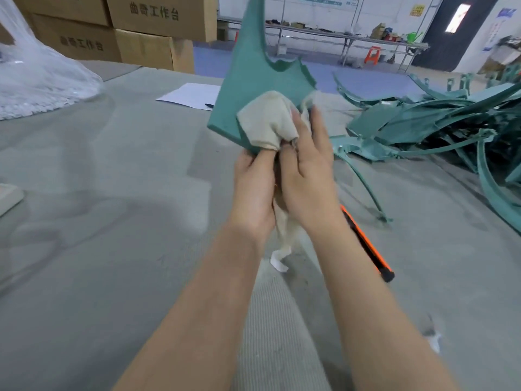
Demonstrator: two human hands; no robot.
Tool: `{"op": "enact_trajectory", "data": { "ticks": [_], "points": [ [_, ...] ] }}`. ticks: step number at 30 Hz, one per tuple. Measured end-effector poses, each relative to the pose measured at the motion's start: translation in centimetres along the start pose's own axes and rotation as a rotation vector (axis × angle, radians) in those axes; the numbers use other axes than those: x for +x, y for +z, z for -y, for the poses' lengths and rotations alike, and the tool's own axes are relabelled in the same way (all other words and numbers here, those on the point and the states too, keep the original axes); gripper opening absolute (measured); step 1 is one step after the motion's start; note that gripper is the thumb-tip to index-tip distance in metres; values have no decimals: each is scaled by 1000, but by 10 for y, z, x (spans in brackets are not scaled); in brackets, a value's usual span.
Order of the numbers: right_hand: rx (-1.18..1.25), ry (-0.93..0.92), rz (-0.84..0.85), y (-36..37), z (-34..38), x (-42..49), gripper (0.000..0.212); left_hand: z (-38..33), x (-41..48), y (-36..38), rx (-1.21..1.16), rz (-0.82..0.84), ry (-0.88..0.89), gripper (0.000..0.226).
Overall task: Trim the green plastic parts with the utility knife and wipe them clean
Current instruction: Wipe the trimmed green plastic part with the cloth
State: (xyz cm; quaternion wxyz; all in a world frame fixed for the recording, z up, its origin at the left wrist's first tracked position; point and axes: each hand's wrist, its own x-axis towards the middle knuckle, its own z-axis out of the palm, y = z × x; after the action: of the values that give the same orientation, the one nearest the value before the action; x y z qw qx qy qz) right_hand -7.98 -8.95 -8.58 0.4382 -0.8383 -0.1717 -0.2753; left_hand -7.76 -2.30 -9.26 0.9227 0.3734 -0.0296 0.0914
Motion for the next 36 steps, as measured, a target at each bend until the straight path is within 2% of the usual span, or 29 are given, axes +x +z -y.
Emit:
{"op": "enact_trajectory", "data": {
  "ticks": [2,5,9,13,14,16,18,21,22,24,26,28,30,32,36],
  "points": [
    [-87,74,-46,4,-10,-1,47,5,-1,3,56,7,-25,20],
    [-47,227,-251,-3,-26,5,42,13,-5,8,113,57,-79,21],
    [171,293,-529,-17,-36,10,39,16,-8,9,227,137,-110,20],
    [438,594,-687,-44,-64,16,20,4,-5,8,281,228,-36,17],
    [516,639,-726,-52,-68,16,24,0,-5,7,292,220,-9,16],
    [674,619,-804,-63,-66,13,39,-5,-2,3,371,136,40,14],
    [654,521,-842,-67,-57,11,43,-6,0,-1,436,66,50,16],
    [459,314,-762,-56,-32,8,38,-6,-2,-2,447,47,35,18],
    [345,212,-674,-48,-22,5,38,-5,-2,-2,454,57,40,18],
    [64,29,-391,-29,-7,-3,42,-5,-3,1,405,100,4,20],
    [-170,-62,-146,-11,0,-9,46,-7,-4,1,219,154,-106,31],
    [-223,-110,-43,1,1,-13,43,-13,-4,-2,43,142,-205,39],
    [-226,-157,-38,5,-1,-14,40,-16,-3,-4,-20,114,-228,38],
    [-302,-116,-81,1,-9,-11,39,-13,-3,-3,73,80,-188,36],
    [-557,216,-140,-15,-33,-2,42,-4,-5,3,450,72,-41,25]
  ]
}}
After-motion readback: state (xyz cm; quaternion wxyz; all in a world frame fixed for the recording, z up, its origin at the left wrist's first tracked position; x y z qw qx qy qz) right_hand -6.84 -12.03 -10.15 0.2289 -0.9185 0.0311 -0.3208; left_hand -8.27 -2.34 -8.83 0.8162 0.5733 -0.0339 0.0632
